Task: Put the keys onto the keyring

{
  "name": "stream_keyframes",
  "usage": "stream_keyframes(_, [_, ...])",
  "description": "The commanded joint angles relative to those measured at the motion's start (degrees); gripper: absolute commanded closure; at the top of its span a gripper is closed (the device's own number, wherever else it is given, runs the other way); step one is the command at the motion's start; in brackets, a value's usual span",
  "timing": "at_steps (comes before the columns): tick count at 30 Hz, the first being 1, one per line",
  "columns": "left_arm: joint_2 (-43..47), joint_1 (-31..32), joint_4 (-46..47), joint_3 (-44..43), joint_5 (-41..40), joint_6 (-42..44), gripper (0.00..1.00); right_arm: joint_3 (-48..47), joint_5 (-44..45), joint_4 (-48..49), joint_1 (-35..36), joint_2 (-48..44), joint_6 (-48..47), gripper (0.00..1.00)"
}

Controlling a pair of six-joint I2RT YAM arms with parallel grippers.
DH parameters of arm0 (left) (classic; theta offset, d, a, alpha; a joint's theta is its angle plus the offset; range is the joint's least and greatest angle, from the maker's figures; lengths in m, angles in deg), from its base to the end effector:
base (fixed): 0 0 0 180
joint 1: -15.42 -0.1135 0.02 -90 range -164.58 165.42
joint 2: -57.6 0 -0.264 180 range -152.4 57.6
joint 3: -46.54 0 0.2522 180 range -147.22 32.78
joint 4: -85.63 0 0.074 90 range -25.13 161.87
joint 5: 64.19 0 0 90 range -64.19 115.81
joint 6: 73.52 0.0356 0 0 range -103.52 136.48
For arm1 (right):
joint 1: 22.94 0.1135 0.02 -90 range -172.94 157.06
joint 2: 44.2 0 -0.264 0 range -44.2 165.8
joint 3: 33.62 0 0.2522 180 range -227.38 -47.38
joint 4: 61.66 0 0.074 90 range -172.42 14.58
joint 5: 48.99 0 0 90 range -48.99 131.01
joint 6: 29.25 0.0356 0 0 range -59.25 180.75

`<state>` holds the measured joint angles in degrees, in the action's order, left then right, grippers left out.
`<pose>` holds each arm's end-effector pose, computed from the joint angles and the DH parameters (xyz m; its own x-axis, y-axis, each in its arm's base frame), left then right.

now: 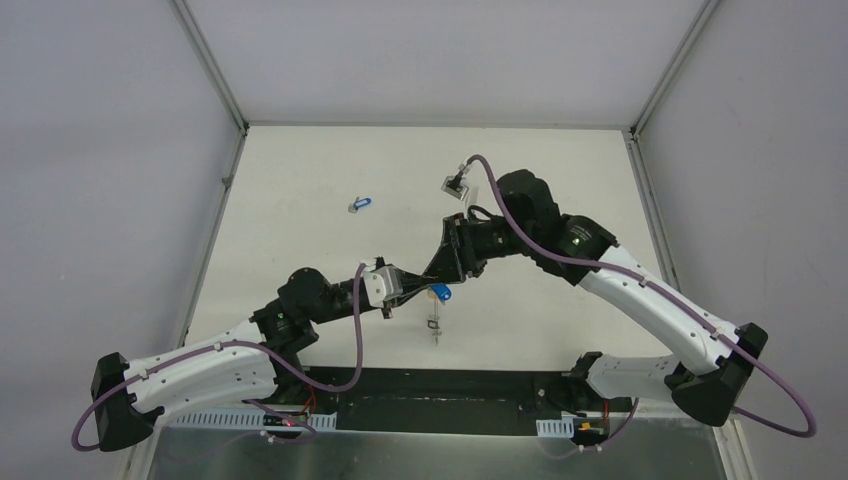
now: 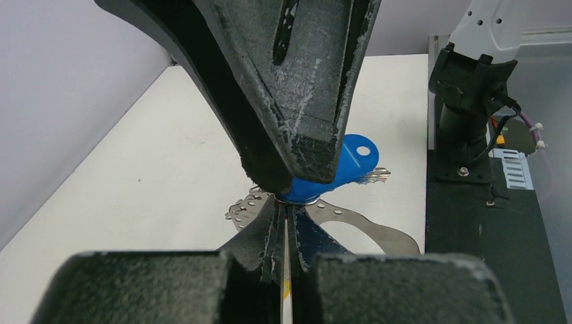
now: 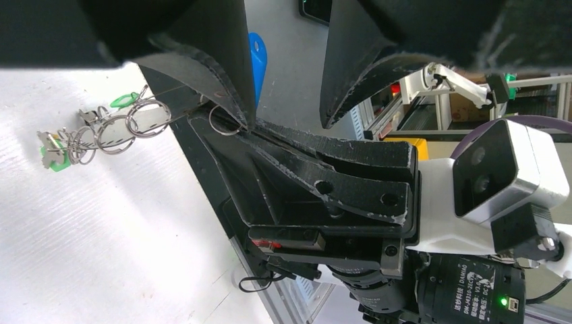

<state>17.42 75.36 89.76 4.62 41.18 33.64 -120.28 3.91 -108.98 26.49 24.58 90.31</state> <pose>0.0811 -0.1589 0.3026 0.3341 -0.0094 -0.9425 0.9085 0.2696 0.3194 0.1486 0.2066 0.3867 -0.7455 -0.2657 -0.6113 -0.6665 0.2883 0.6875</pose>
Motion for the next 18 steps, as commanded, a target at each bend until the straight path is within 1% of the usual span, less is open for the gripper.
stream_keyframes(1, [0.37, 0.02, 2.49, -1.46, 2.15, 0.59, 1.0, -2.15, -2.48, 1.14, 0.23, 1.47, 0.5, 0.56])
stream_keyframes(4, [0.79, 0.0, 2.22, -1.23, 2.26, 1.31, 1.0, -2.79, -3.5, 1.66, 0.23, 1.02, -0.03, 0.51])
stream_keyframes(11, [2.23, 0.0, 2.43, -0.28, 2.93, 2.92, 1.0, -2.36, -3.73, 5.23, 0.14, -3.33, -1.62, 0.34])
stream_keyframes(18, [2.87, 0.0, 2.38, 0.29, 3.14, 3.22, 1.0, -1.18, -0.51, 5.32, 0.08, -6.52, -3.44, 0.29])
